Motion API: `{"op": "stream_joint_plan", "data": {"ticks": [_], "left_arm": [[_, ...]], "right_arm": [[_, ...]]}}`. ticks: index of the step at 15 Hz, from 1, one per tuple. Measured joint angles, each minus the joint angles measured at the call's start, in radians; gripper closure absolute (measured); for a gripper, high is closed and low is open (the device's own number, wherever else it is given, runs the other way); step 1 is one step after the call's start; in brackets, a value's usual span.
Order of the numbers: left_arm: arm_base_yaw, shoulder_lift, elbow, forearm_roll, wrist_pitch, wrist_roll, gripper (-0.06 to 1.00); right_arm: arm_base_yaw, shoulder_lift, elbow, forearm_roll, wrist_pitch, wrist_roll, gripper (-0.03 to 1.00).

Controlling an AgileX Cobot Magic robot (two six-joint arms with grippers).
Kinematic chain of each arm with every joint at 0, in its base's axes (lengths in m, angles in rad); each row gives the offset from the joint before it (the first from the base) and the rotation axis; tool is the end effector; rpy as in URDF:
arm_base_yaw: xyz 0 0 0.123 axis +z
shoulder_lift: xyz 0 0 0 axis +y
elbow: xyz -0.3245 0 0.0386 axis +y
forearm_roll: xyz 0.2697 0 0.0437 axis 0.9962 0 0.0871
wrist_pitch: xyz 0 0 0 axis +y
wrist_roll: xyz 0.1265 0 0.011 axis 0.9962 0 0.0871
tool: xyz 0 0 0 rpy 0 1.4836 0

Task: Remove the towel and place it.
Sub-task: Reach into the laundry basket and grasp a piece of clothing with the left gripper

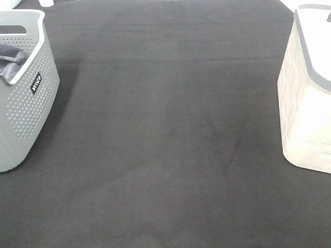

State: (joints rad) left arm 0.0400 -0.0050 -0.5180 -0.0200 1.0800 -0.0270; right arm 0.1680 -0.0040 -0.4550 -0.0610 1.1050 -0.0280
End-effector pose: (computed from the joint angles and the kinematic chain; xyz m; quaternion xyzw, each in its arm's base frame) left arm 0.0004 -0.0022 0.2750 -0.0279 0.8518 -0.0066 0.5231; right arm 0.0064 -0.0059 0.2518 -0.0843 0.8702 0.0035 0.4854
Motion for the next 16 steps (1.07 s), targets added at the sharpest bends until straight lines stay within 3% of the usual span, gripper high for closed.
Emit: {"op": "stream_joint_plan", "data": {"ticks": [16], "left_arm": [[0.0,0.0,0.0,0.0,0.0,0.0,0.21]], "right_arm": [[0.0,0.0,0.0,0.0,0.0,0.0,0.38]]}}
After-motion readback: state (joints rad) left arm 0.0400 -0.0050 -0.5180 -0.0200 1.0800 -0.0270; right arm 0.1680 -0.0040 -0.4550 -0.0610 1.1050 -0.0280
